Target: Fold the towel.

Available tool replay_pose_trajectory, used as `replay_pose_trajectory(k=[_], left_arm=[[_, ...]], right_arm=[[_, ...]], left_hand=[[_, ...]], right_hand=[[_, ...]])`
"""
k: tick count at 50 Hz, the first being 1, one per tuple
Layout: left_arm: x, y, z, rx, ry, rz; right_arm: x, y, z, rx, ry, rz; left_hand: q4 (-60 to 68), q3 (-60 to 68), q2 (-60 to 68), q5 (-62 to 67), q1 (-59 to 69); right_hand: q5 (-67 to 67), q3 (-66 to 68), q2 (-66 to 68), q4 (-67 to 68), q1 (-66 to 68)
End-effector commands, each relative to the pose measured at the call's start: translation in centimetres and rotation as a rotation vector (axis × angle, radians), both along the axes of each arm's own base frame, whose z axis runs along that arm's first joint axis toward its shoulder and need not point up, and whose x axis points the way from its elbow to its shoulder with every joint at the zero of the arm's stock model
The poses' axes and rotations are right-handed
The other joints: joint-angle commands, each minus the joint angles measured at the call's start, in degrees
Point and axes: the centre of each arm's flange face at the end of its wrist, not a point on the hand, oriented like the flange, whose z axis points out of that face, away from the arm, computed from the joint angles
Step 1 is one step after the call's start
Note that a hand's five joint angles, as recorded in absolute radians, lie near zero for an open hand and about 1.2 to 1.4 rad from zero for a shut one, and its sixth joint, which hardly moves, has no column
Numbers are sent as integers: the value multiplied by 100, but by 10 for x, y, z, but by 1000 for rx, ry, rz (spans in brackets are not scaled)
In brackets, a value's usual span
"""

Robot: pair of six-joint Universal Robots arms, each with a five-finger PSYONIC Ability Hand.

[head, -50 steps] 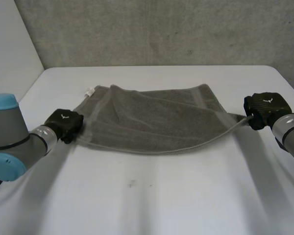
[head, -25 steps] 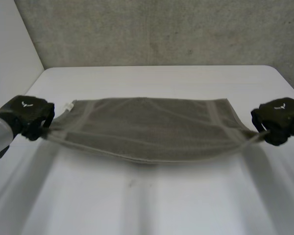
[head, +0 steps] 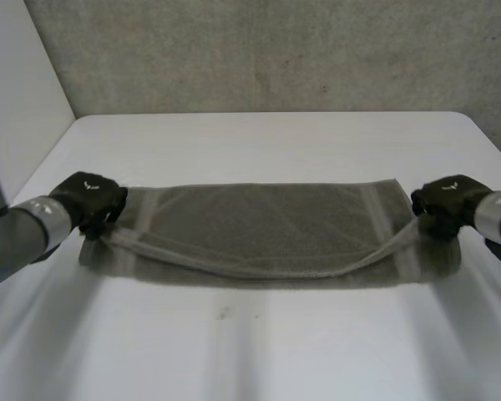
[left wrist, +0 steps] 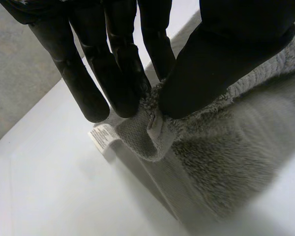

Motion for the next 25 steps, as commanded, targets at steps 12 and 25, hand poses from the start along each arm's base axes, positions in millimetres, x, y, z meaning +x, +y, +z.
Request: replay_pose_trajectory(k=[12,25], left_arm=[[-23,-86,-34,-236,34,56],[-43,-89,-47,-322,55,9]], right_arm=[[29,-87,-26,-334,-50,-124],[47,-98,-38,-364,-38,-131]], left_hand=[[1029,1043,1042,1216,1431],[-5971,-5957,-5958,-5784,-5569]], right_hand=[[1408,1203,1267,1157,2492],[-5592,-5797,-5733,-5843,-4508]])
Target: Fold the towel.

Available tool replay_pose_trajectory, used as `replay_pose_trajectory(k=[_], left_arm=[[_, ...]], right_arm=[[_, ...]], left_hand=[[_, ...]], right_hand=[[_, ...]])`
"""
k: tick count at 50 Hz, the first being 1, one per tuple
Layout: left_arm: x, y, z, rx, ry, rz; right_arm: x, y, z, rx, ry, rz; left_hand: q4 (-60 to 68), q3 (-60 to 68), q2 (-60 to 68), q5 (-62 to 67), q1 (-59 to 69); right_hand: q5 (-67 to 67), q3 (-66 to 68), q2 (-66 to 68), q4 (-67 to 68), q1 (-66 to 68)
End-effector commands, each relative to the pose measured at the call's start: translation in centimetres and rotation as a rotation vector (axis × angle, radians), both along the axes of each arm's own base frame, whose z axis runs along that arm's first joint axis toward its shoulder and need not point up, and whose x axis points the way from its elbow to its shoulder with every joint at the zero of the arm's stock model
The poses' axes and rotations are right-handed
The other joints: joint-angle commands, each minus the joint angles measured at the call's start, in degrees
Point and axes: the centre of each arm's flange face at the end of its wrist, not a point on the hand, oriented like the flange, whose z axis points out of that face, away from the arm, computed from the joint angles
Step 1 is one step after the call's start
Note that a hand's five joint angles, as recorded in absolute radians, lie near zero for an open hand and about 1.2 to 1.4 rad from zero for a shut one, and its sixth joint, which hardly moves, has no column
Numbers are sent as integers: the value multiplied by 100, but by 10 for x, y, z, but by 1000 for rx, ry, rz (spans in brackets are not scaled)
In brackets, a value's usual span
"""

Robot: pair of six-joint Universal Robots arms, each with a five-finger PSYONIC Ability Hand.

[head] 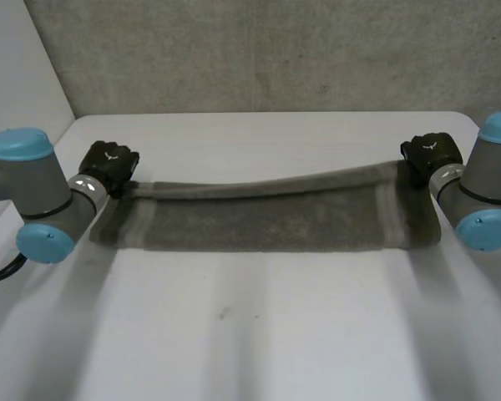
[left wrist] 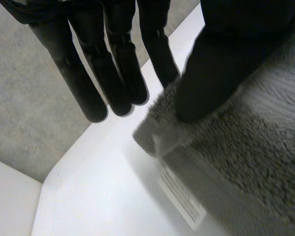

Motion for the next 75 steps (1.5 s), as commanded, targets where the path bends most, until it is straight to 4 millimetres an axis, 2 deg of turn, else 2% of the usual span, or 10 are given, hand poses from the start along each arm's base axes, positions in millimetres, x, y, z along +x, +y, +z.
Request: replay_pose_trajectory(k=[1,14,21,28,35,41,52,56,58,75], left_arm=[[-14,4,-2,-63,8,-32],[-12,19,76,-278,55,12],[-4,39,78,-241,48,23],[3,65,70,-163,31,18],[6,79,51,68,72,-56],[9,67,21,308,164,-84],[4,31,-6,290,172,-80],[1,21,-11,256,168,-73],[-1,19,-12,243,167,-73],[-9,51,16,194,160,-84]], right_arm=[[10,0,1,-12,1,3],[1,33,94,-115,-117,-11],[-3,72,113,-70,-114,37],[-13,98,100,82,-119,101],[5,97,71,233,-205,241],[28,81,37,369,-301,267],[56,53,-15,415,-296,291],[60,43,-27,409,-276,250],[58,38,-28,393,-269,226],[29,77,56,193,-227,187]], left_hand=[[-4908,-4907,-4904,-4982,-4961],[-4908,-4907,-4904,-4982,-4961],[-4908,-4907,-4904,-4982,-4961],[-4130,-4128,-4125,-4203,-4183],[-1977,-1975,-1972,-2050,-2030],[-2178,-2176,-2173,-2251,-2231],[-2632,-2631,-2627,-2705,-2685],[-3554,-3553,-3550,-3628,-3607],[-4207,-4206,-4203,-4281,-4260],[-4908,-4907,-4904,-4982,-4961]], right_hand=[[-4119,-4019,-3870,-4035,-3061],[-4119,-4019,-3870,-4035,-3061],[-4119,-4019,-3870,-4035,-3061],[-3892,-3792,-3643,-3808,-2834],[-1323,-1223,-1074,-1239,-265],[-781,-681,-532,-697,277],[-830,-730,-581,-746,228],[-2534,-2434,-2286,-2450,-1477],[-4119,-4019,-3870,-4035,-3061],[-4119,-4019,-3870,-4035,-3061]])
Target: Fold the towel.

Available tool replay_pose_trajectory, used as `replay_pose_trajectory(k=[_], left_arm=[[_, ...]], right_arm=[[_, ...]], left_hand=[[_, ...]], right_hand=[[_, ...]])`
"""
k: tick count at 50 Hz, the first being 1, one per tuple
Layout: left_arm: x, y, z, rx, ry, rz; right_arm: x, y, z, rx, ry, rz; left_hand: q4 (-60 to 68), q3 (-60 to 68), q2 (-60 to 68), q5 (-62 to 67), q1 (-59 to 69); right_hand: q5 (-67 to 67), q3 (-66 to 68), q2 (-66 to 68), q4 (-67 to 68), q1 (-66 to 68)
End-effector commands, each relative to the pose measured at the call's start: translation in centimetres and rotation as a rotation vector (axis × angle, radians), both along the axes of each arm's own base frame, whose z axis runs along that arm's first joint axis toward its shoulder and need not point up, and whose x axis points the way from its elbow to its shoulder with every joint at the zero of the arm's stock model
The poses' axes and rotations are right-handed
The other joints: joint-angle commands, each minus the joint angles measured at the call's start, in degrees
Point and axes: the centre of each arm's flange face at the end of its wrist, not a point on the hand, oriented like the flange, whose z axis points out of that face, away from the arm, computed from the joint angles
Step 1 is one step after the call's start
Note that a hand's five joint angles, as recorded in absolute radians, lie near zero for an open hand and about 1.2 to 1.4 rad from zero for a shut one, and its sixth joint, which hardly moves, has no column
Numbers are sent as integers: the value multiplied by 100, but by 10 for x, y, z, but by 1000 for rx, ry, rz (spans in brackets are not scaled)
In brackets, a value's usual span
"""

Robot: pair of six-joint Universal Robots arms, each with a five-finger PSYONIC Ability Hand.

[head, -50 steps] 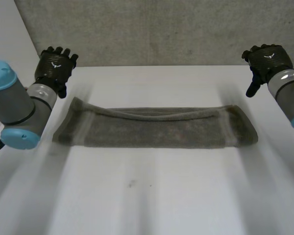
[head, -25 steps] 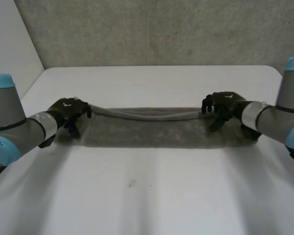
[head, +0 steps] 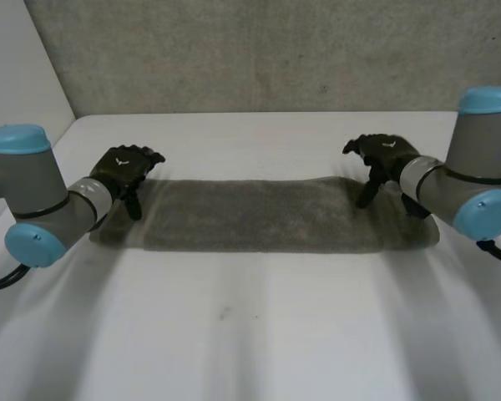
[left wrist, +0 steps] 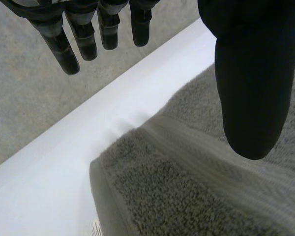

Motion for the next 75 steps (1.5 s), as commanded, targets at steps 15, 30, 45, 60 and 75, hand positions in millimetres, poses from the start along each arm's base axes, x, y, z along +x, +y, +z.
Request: replay_pose_trajectory(k=[15,30,45,60,75], left_arm=[[12,44,11,69,-15,10],[7,52,11,80,-14,-6],[12,58,17,78,-12,0],[26,66,30,66,-6,36],[27,74,58,13,42,46]], right_arm=[[-101,62,-28,-42,259,-61],[-108,37,-66,-68,261,-82],[-177,-1,-38,-129,303,-302],[-140,-12,46,-334,286,-240],[124,109,14,-412,127,407]], left_hand=[[37,43,46,-145,7],[54,60,63,-128,24],[37,43,46,-145,7],[37,43,46,-145,7],[20,26,30,-162,-10]], right_hand=[[759,886,831,798,941],[4504,4632,4576,4543,4687],[6661,6789,6733,6700,6844],[6661,6789,6733,6700,6844],[6661,6789,6733,6700,6844]])
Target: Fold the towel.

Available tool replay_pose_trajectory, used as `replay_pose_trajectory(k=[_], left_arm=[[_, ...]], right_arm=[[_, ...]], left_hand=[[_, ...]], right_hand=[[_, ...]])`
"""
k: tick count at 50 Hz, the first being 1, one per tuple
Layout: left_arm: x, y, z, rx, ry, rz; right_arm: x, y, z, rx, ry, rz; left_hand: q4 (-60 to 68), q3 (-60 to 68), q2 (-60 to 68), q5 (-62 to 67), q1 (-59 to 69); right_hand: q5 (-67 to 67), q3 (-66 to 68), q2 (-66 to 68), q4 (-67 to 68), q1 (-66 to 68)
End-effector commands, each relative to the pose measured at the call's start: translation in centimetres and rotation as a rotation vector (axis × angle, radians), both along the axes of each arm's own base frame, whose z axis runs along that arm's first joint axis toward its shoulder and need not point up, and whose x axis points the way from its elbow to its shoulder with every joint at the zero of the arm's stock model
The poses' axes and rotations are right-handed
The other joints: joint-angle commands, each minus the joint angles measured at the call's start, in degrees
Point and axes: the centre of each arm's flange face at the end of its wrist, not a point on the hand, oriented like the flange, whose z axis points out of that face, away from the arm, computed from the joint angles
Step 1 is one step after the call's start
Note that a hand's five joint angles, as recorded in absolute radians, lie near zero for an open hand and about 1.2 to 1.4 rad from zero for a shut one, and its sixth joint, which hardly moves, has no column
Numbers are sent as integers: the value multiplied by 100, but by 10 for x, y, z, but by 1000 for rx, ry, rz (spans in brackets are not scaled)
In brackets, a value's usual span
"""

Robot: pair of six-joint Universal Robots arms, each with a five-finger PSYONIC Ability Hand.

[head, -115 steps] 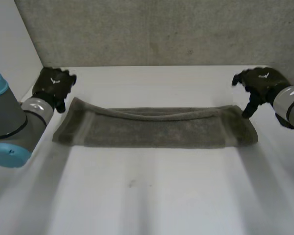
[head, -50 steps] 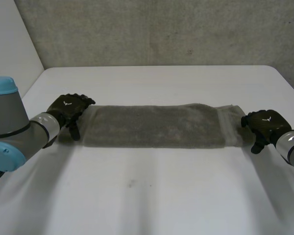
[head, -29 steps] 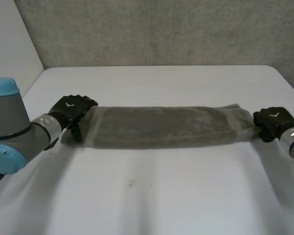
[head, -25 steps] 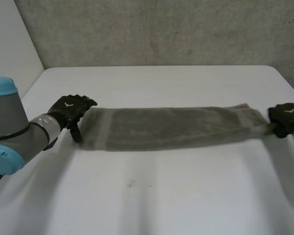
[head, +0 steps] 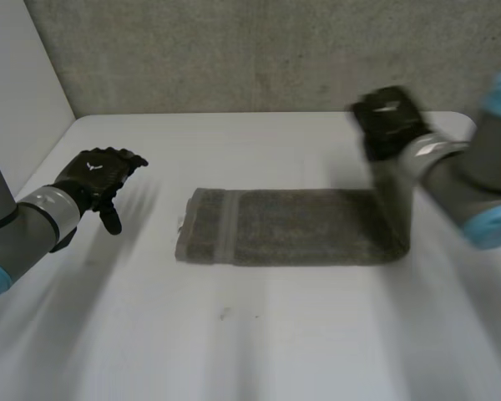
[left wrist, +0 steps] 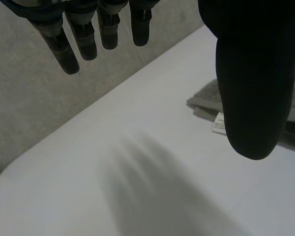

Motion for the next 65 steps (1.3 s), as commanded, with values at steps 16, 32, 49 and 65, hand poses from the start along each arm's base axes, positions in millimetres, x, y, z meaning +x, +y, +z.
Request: replay_pose_trajectory(k=[16,32,49,65], left_arm=[[-11,2,11,-19,79,-12],[-58,7,24,4,314,-79],[-139,44,-50,134,271,-230],[-134,2,-75,-18,139,-94]], right_arm=[[167,130,-113,142,99,448],[66,86,-17,290,-129,151],[-27,86,-80,455,-27,-60],[-24,77,-126,333,98,-39]], left_hand=[[57,61,68,-122,30],[293,297,303,113,266],[343,347,354,164,316],[713,718,724,534,686]], right_hand=[[1406,1227,1325,1163,2607],[-5594,-5773,-5675,-5837,-4393],[-5417,-5597,-5498,-5661,-4217],[-1753,-1933,-1834,-1997,-552]])
